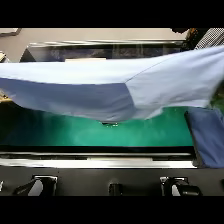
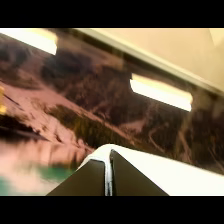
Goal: Fold the clothes and pants, and hang the long-sleeved shirts on hangers.
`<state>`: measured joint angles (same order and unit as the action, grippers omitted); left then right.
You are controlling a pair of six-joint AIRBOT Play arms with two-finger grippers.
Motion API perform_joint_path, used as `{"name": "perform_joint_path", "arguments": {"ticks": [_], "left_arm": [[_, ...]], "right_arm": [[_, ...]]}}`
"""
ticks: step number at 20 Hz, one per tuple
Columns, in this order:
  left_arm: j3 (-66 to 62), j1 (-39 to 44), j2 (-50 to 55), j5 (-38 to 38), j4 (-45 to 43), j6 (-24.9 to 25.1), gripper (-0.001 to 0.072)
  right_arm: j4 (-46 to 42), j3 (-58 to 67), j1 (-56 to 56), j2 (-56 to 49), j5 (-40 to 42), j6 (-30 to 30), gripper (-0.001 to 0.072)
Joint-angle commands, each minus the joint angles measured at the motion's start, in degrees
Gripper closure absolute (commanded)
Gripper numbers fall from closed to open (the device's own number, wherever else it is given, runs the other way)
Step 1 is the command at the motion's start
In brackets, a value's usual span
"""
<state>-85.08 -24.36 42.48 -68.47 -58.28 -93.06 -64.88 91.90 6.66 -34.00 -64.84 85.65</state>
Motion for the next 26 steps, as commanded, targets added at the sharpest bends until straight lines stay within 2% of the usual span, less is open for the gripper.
{"name": "perform_joint_path", "arguments": {"ticks": [1,3,6,9,11,13,16,20,23,26], "left_arm": [[-2.0,0.0,-10.8,-1.2,-14.8,-12.0,0.069],[-2.0,0.0,-13.7,-1.2,-20.7,-13.1,0.0691],[-1.5,0.0,-13.0,-1.2,-21.3,-12.7,0.0691],[1.5,0.2,-7.3,-1.0,-17.7,-6.5,0.069],[3.7,0.2,0.3,0.0,-13.5,-2.5,0.069],[5.0,2.1,10.1,3.2,-10.8,0.4,0.0691],[4.6,7.8,26.4,11.9,-10.9,2.2,0.0691],[-2.3,14.1,47.0,20.6,-10.9,2.3,0.0691],[-11.0,16.9,59.4,20.9,-10.9,2.3,0.0691],[-15.1,17.9,65.6,18.6,-10.9,2.3,0.0691]], "right_arm": [[-10.8,7.2,0.0,6.3,4.0,9.1,0.0688],[-11.8,8.0,0.0,6.6,5.8,10.9,0.0688],[-11.7,8.0,0.0,3.5,4.8,11.8,0.0688],[-11.0,7.9,0.0,-4.9,-3.8,16.2,0.0687],[-7.4,7.2,0.0,-13.4,-10.6,16.5,0.0687],[-3.8,5.9,-0.2,-23.2,-13.9,15.6,0.0687],[-4.1,3.0,-2.5,-37.0,-7.0,10.6,0.0688],[-4.2,2.7,-3.7,-53.8,7.3,10.3,0.0688],[-3.5,2.7,-3.7,-61.4,15.8,10.3,0.0688],[-3.2,2.7,-3.7,-65.3,15.9,8.8,0.0688]]}}
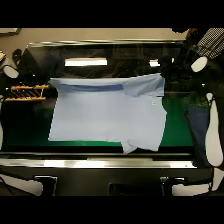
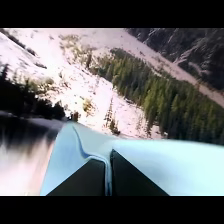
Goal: Fold the clothes and pants, and hang the long-sleeved shirts on hangers.
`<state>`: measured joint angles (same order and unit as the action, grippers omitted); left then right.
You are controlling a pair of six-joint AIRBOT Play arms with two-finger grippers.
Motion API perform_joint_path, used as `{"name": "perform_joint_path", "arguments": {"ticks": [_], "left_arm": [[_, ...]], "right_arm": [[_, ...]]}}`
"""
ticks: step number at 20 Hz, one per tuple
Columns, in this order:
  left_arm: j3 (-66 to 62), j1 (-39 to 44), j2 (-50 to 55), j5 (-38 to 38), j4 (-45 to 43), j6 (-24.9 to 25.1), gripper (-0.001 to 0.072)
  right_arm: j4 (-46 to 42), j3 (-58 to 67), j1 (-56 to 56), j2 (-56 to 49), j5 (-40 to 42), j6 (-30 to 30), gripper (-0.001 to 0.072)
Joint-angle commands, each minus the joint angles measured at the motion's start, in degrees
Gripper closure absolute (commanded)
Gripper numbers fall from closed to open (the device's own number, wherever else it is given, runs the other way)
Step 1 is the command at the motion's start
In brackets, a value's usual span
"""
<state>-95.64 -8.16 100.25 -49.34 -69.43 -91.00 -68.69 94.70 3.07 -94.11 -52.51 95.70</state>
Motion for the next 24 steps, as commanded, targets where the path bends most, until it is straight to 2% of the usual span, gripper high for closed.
{"name": "perform_joint_path", "arguments": {"ticks": [1,8,14,24], "left_arm": [[-4.5,1.7,8.5,-2.0,0.1,0.2,0.069],[-4.5,0.3,9.1,-16.0,-0.5,0.2,0.069],[-4.5,-0.7,10.1,-23.2,-3.2,0.2,0.069],[-4.5,0.2,13.3,-23.6,-3.2,0.2,0.0687]], "right_arm": [[0.4,-0.1,-0.1,-5.6,1.7,-2.4,0.0688],[-5.2,0.0,-0.1,-5.0,-17.7,-3.0,0.0687],[-9.0,-0.1,-0.1,-5.5,-19.5,-1.9,0.0687],[-10.3,-0.1,-0.1,-11.4,-22.8,-1.9,0.0686]]}}
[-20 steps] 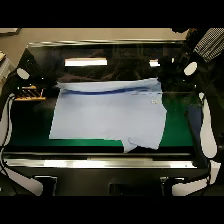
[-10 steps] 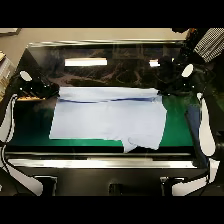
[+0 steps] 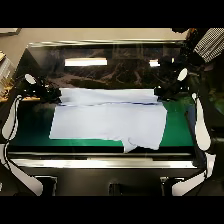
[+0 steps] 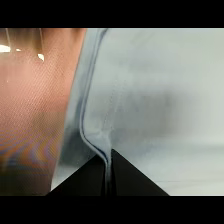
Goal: Fold the clothes and pants, and hang the long-sleeved shirts on hangers.
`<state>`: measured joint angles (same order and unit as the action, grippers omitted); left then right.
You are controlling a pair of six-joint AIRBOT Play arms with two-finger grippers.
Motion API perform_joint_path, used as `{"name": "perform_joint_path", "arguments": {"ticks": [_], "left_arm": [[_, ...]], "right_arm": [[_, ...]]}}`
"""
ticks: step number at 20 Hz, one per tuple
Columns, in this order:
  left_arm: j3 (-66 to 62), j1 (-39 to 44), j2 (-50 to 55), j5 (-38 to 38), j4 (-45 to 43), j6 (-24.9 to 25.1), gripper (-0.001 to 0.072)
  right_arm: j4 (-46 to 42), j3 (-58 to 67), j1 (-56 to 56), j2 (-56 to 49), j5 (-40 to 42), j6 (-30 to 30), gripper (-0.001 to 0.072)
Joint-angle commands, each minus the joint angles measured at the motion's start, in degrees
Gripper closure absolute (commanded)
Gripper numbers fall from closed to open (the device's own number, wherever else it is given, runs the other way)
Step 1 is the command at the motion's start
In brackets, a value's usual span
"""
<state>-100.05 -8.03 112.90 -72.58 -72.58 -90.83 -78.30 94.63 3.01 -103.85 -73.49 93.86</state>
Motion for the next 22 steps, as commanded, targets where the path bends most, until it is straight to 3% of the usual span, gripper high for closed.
{"name": "perform_joint_path", "arguments": {"ticks": [1,2,4,6,10,15,22], "left_arm": [[0.0,0.0,0.7,-0.4,-0.1,0.0,0.068],[-0.1,0.0,0.6,-0.4,0.0,-0.2,0.0585],[-0.7,-0.2,-0.2,-1.7,-0.1,0.1,0.0414],[-1.5,-1.2,-2.4,-4.2,-0.7,2.0,0.0395],[-0.2,-5.1,-9.7,-9.1,-3.7,1.4,0.0395],[14.6,-11.6,-22.3,-8.7,-1.1,1.3,0.0395],[33.1,-13.7,-38.4,-6.4,-1.0,1.3,0.0395]], "right_arm": [[-0.6,-0.1,0.0,-2.0,-2.0,0.0,0.0681],[-0.5,-0.1,0.0,-2.1,-2.0,0.0,0.0627],[-0.2,-0.1,0.0,-1.1,-3.6,-0.5,0.0322],[-0.4,-0.1,1.0,2.4,-6.4,-5.2,0.0231],[6.7,-4.9,10.2,12.5,-7.7,-10.0,0.0238],[14.7,-31.4,21.4,29.3,-6.0,-14.0,0.0237],[24.5,-60.4,21.8,41.8,0.9,-16.5,0.0239]]}}
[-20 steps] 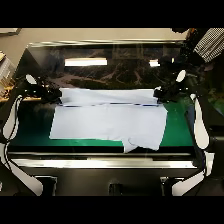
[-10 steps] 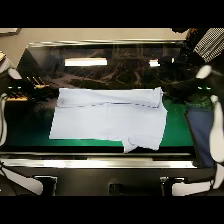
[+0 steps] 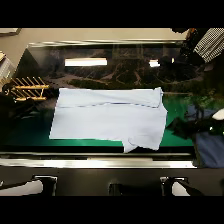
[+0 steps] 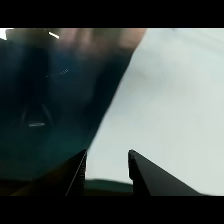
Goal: Fold the clothes and pants, and hang the long-sleeved shirts on hangers.
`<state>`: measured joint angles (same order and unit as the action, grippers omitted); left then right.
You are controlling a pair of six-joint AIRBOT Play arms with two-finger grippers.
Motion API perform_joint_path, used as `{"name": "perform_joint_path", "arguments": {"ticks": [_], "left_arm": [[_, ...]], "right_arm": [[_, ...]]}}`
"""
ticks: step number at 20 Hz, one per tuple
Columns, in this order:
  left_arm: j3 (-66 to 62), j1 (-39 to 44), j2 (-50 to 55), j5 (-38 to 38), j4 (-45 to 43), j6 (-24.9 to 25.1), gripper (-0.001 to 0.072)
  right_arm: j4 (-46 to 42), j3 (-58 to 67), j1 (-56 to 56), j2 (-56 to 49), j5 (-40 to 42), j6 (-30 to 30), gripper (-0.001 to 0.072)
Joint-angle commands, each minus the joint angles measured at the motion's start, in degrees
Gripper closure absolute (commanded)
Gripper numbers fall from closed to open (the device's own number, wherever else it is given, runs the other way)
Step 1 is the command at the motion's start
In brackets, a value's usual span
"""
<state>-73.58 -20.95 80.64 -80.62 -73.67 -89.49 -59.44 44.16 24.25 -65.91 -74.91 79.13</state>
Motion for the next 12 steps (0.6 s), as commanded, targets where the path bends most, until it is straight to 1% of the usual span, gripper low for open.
{"name": "perform_joint_path", "arguments": {"ticks": [1,5,7,9,12], "left_arm": [[8.7,-0.9,-8.2,2.3,0.2,0.0,0.0395],[14.1,-0.9,-12.7,2.6,0.2,-0.8,0.0395],[15.5,-0.9,-13.4,2.6,0.2,-1.1,0.0395],[16.0,-0.9,-13.4,2.6,0.2,-1.1,0.0395],[16.2,-0.9,-13.4,2.6,0.2,-1.1,0.0395]], "right_arm": [[6.3,-12.1,0.5,4.0,2.5,-2.6,0.0239],[6.3,-16.7,0.5,4.0,4.1,-3.5,0.024],[6.3,-17.7,0.5,4.0,3.4,-3.5,0.0242],[7.2,-18.8,0.5,4.0,4.0,-3.5,0.0314],[10.6,-20.8,0.5,4.0,6.3,-3.8,0.0314]]}}
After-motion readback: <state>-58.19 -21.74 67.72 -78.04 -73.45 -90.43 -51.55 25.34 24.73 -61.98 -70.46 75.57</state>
